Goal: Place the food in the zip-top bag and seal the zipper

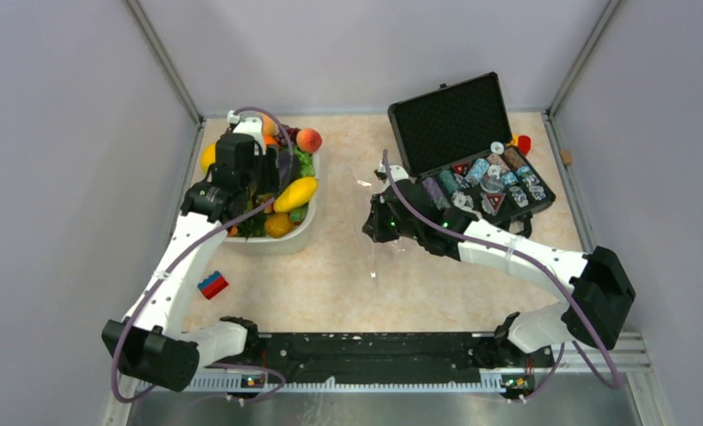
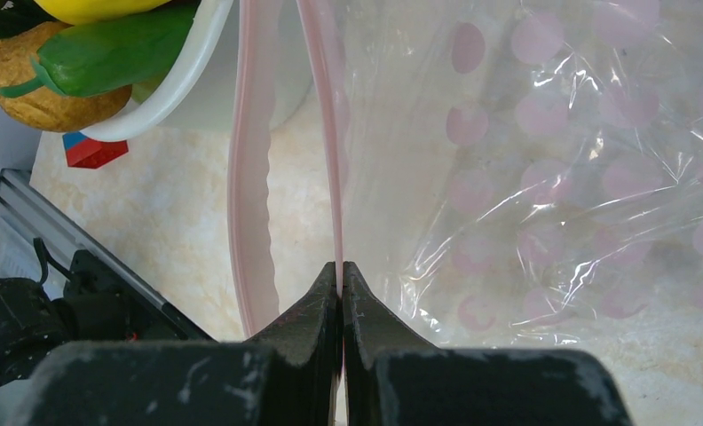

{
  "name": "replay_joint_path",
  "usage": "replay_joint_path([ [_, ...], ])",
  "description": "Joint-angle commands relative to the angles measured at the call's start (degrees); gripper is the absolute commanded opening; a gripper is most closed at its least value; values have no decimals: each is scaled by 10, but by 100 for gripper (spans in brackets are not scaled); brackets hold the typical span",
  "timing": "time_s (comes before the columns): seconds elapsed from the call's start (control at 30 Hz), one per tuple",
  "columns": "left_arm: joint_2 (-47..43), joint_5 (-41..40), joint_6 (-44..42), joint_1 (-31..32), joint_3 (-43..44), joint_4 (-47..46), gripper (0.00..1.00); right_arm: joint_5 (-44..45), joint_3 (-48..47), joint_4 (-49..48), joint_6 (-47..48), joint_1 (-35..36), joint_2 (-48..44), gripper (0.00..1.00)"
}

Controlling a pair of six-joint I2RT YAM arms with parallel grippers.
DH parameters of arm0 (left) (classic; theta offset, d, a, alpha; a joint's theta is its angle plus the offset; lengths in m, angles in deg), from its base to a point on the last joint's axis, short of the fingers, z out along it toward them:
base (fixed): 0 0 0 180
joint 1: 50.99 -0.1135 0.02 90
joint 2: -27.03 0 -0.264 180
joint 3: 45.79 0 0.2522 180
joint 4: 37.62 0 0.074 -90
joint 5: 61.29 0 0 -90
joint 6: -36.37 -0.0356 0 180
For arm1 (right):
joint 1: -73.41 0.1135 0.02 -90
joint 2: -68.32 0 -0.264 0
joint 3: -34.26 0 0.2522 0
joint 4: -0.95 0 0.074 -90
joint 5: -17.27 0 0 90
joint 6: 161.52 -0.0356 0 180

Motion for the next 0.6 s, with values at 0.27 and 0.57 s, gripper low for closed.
replay_joint_path([
  [0.27, 41, 116, -39, -56, 26, 0, 65, -11, -8, -14, 9, -5, -20, 0],
  [0.57, 59, 176, -43, -70, 19, 20, 68, -10, -1, -17, 6, -5, -23, 0],
])
